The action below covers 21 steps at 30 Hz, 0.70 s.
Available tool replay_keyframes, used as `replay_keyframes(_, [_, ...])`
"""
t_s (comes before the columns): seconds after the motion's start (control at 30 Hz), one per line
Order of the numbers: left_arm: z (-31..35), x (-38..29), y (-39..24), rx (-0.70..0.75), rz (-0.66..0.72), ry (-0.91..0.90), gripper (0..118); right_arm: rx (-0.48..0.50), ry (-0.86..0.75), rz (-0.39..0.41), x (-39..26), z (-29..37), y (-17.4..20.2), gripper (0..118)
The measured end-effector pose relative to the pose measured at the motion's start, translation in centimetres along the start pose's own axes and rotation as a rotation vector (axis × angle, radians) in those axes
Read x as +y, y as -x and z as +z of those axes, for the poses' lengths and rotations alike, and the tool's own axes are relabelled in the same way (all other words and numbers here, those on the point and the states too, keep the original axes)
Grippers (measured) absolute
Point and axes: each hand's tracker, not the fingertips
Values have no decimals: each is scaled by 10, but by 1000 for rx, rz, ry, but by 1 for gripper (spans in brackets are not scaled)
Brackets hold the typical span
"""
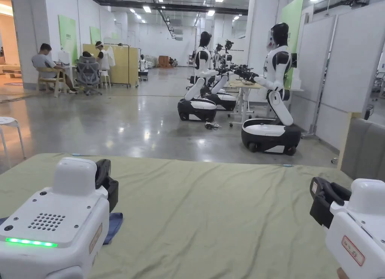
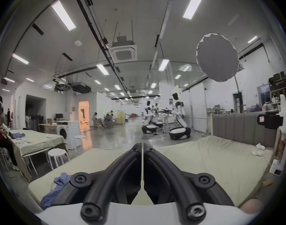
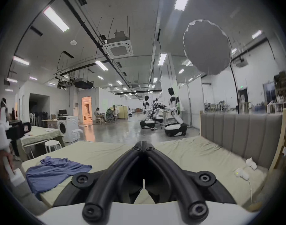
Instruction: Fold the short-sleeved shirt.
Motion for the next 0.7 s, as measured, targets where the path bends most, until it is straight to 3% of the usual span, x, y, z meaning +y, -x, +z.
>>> replay_keyframes(0.1, [1, -3, 5, -9, 20, 16, 1, -24, 2, 55, -3, 0, 4, 1])
replay_keyframes(0.37, [21, -1, 33, 59, -4, 53, 0, 23, -6, 59, 2, -9, 26, 1])
replay_keyframes(0.5, [56, 5, 69, 210, -1, 37, 0, 162, -7, 15, 2, -26, 59, 1])
replay_keyframes(0.7, [127, 10, 113, 428, -70, 56, 0, 391, 26, 9, -9, -51, 134, 1])
